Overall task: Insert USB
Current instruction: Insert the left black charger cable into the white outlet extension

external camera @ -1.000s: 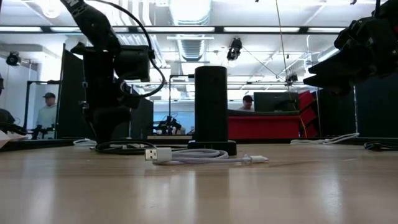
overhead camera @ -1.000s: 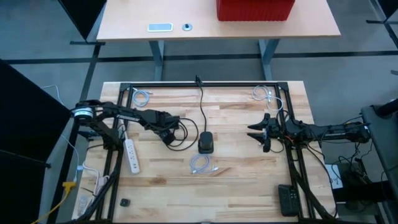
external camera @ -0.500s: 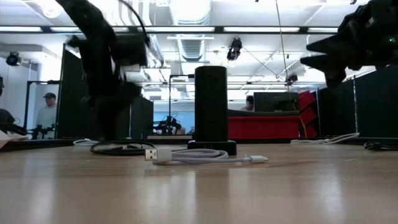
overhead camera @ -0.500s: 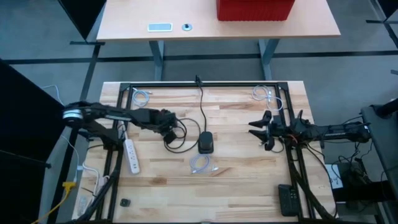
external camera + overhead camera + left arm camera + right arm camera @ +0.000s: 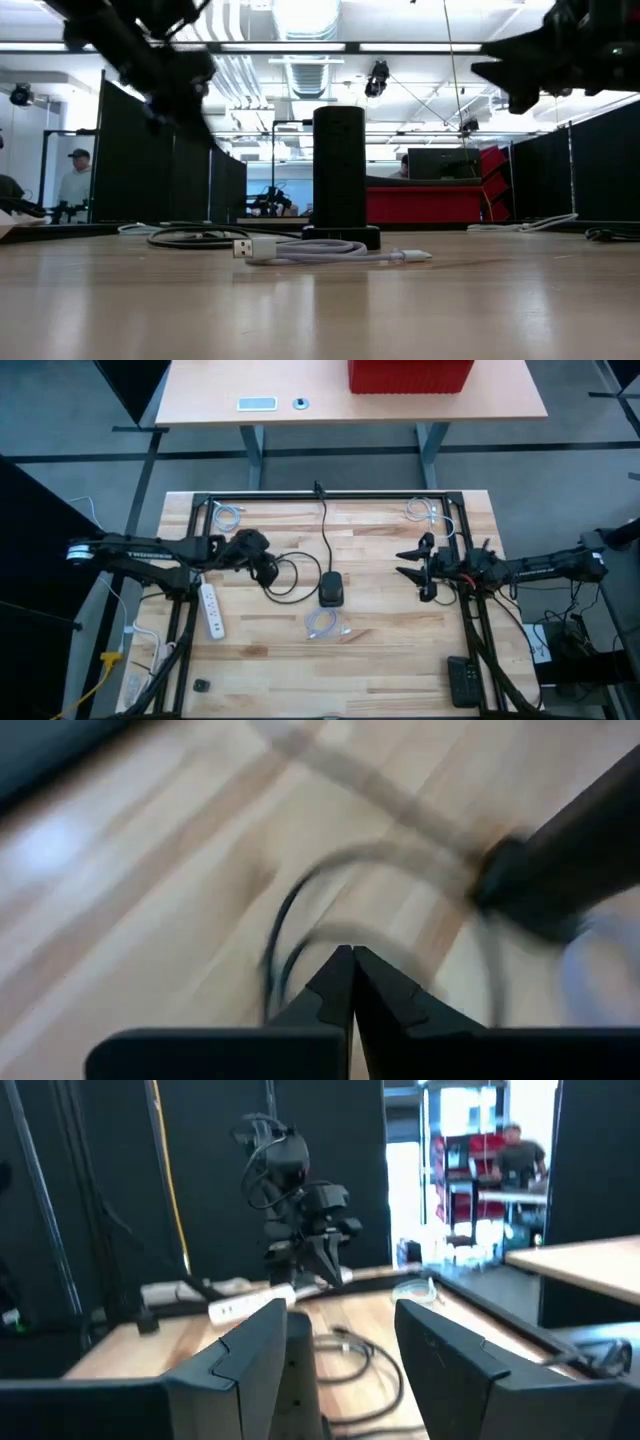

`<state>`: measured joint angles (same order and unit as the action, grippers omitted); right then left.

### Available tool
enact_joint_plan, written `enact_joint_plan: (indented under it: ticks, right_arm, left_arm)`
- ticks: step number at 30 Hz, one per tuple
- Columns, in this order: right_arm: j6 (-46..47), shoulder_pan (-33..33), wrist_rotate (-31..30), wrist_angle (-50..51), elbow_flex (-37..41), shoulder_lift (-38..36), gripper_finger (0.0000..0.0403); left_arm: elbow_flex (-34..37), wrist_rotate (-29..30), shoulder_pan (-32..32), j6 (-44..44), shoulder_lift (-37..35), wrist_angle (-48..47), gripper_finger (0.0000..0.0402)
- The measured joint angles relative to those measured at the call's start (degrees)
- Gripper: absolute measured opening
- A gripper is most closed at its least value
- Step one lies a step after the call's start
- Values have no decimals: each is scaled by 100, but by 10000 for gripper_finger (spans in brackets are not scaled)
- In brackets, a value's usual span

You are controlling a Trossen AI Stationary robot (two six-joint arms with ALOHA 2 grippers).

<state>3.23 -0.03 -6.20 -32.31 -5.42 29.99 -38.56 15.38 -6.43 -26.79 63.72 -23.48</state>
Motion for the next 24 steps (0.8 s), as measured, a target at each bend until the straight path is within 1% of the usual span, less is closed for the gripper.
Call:
enact_joint_plan:
  ticks: [11,14,19,22,24]
  right_arm:
    - [-223,0,-123,333,-1457,2333,196]
    - [-453,0,-113,770,-1992,2869,220]
    - [-592,0,51,894,-2545,3523,263]
    - [-613,0,66,912,-2726,3776,281]
    - [-600,0,75,898,-2817,3925,288]
  left_arm:
    - [-77,56,-20,-657,518,-1287,68]
    - [-263,61,-23,-720,692,-1672,115]
    - [-326,56,-43,-677,1054,-1661,191]
    - [-323,111,-102,-673,1402,-1655,218]
    - [-302,314,-147,-634,1643,-1630,226]
